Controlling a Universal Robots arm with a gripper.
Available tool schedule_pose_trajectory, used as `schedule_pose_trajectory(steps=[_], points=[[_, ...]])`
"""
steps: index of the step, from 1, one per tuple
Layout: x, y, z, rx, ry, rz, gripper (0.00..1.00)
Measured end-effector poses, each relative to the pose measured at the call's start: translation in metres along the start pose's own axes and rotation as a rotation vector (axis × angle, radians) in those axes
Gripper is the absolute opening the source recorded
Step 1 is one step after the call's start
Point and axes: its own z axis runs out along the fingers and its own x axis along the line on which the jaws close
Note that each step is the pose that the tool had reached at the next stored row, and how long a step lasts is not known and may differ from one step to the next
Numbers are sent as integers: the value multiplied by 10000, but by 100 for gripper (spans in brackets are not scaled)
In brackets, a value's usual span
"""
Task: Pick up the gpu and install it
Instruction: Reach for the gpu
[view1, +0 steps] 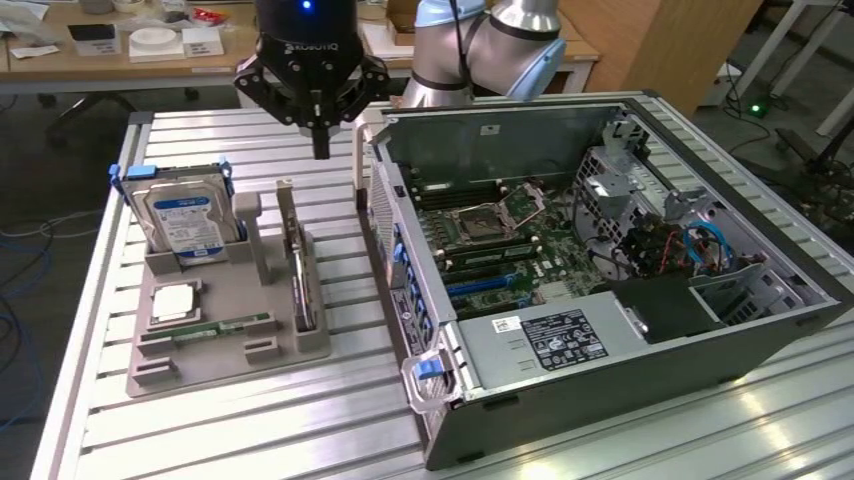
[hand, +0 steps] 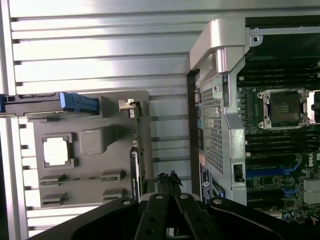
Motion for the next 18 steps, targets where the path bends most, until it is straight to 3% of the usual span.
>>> schedule_pose_trajectory(steps=[18], points=[[299, -22, -7, 0, 0, 0, 10]])
